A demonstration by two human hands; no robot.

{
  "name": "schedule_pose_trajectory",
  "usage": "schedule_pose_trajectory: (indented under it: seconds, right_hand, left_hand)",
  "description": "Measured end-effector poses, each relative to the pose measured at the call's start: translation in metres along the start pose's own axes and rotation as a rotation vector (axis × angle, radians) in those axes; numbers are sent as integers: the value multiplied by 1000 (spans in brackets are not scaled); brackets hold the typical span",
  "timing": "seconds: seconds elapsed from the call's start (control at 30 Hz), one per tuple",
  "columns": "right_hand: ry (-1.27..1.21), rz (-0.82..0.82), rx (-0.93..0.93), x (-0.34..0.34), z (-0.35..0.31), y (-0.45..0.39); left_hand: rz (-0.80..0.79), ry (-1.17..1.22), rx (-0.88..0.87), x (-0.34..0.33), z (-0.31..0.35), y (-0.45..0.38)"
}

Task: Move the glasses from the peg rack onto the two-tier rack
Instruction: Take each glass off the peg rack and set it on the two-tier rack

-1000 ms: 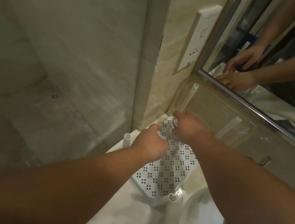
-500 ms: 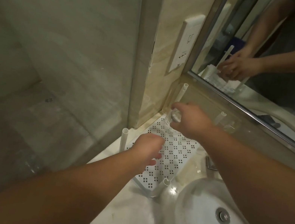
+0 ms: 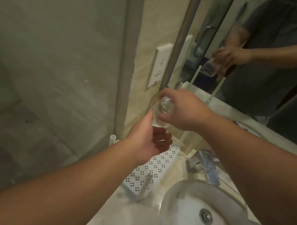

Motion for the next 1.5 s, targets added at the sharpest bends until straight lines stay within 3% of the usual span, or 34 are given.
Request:
schedule_pose_trajectory:
  seconds: [0.27,0.43,0.63,0.9,1.1,1.3,1.5]
  right_hand:
    - [79,90,25,29,-18,39]
    - [96,240,15,37,-19,68]
    - [63,438,-5,41,-17,93]
    - [-227,561,-73,35,-3,107]
    - [-418,563,-126,25,10,110]
    - [-630,631,-221,31,28,118]
    - [-708,558,-317,31,44,120]
  left_hand:
    - [-175,106,113,-30,-3,24]
    - [-241,192,103,-44,8,38]
    - [-290,74,52,-62,26,48]
    - [-282,13,-81,-77,43,52]
    - [-299,-133,-257,-83,52,53]
    - [-170,-347,-421,-84,57,53]
    - [-96,-547,-651,-93,52,56]
Point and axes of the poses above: each hand's wrist, its own y-axis away from the middle knuckle, its own x-axis out of the back of the hand, z = x × y, the point moved 7 cm from there along -y, towards the middle knuckle, and after that the axes turned 4 degrees about -y, right-handed, at the moved point
